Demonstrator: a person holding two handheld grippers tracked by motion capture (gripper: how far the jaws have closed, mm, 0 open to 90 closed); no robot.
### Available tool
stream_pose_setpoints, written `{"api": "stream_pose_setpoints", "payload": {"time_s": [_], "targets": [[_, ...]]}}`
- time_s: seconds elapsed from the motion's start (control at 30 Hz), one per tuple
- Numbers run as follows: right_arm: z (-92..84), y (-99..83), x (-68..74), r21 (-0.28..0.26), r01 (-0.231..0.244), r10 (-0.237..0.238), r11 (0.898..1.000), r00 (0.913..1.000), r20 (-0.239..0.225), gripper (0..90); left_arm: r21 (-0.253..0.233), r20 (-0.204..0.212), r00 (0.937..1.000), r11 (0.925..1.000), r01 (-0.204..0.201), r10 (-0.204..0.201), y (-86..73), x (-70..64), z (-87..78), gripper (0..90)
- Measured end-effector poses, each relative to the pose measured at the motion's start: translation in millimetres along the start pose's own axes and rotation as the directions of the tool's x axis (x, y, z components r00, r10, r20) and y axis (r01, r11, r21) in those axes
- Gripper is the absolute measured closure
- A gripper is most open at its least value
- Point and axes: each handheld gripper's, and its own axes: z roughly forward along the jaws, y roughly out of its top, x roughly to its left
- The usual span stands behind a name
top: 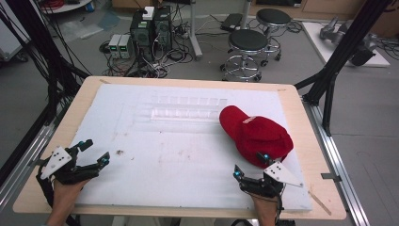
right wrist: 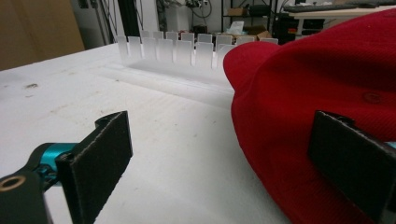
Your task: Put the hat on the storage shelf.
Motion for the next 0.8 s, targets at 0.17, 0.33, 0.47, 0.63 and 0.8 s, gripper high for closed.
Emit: {"api": "stream_pose_setpoints", "payload": {"time_s": [0.17,0.33,0.47,0.63,0.8], "targets": [[0.1,0.0,-0.5,-0.002,-0.001,0.001,1.0,1.0,-0.002,5.3,0.004,0.002,0.9999,0.9999,0.011,-0.011,0.1,1.1,0.1,15.9],[-0.3,-0.1,-0.3,-0.006,0.001,-0.001,1.0,1.0,-0.007,5.2,0.004,-0.001,1.0,1.0,0.007,-0.007,0.2,0.5,0.5,15.9],[0.4,0.3,0.0,0.002,0.006,-0.006,1.0,1.0,-0.007,5.2,-0.001,-0.003,1.0,1.0,0.005,-0.005,0.0,0.3,0.0,15.9],[1.0,0.6,-0.2,0.008,-0.001,0.001,1.0,1.0,-0.009,5.2,0.003,-0.005,0.9999,0.9999,0.012,-0.012,0.1,0.9,0.2,15.9],[2.6,1.4,0.4,0.022,0.012,-0.012,1.0,0.9999,0.0,5.3,0.001,-0.004,0.9999,0.9999,0.015,-0.015,0.1,0.9,0.3,15.9]]}}
